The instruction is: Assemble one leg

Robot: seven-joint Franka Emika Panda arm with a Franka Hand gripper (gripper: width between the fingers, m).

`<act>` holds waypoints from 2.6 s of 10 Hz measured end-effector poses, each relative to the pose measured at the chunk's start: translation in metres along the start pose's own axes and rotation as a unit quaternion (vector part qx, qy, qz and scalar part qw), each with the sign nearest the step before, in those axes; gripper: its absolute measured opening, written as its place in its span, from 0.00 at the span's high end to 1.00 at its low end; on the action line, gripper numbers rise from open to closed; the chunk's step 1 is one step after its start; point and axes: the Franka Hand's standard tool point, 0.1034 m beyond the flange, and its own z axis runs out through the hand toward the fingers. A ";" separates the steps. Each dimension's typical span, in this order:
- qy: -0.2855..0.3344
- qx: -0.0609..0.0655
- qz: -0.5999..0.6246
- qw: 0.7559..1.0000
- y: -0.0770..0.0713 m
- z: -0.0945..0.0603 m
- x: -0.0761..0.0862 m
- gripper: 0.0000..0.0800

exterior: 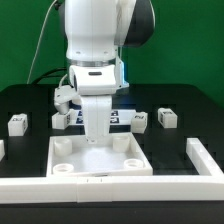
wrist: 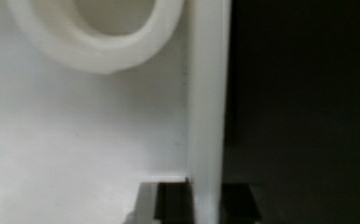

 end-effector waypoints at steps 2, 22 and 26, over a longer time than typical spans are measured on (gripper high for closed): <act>0.000 0.000 0.000 1.000 0.000 0.000 0.000 0.93; 0.018 0.002 0.078 0.997 0.023 -0.003 0.099 0.93; 0.018 0.002 0.078 0.997 0.023 -0.003 0.098 0.29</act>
Offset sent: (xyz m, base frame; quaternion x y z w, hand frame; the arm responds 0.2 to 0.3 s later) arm 0.0000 0.0000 0.0000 0.0000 0.0000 0.0000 1.0000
